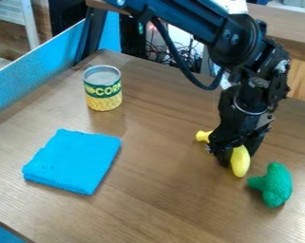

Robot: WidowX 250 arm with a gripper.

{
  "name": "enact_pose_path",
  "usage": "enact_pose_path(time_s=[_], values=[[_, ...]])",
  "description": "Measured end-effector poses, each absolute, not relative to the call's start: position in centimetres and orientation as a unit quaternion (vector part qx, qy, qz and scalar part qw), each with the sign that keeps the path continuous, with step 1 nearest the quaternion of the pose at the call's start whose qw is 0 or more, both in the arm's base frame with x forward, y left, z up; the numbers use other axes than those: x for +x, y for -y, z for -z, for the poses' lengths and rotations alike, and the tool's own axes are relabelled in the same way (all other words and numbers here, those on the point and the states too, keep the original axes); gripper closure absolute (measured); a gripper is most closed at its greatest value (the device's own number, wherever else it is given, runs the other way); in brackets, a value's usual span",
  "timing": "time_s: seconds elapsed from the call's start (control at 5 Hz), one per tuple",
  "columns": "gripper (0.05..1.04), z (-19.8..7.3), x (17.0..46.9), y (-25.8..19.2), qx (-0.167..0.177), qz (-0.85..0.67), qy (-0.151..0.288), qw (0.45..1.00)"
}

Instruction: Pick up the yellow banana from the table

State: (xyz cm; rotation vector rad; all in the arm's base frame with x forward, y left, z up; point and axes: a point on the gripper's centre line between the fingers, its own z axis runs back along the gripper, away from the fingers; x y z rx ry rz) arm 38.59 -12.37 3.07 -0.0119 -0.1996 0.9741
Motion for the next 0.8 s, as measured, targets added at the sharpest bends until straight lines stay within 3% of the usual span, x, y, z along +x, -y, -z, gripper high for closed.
enact_pose_path(time_s=[0.2, 0.4, 0.8], values=[[0.473, -3.1, 38.2, 12.8, -0.012, -0.437, 0.081, 0.896], [0.473, -4.4, 37.5, 13.2, -0.040, -0.356, 0.047, 0.933], [0.473, -11.0, 36.2, 8.2, -0.114, -0.245, 0.040, 0.962]])
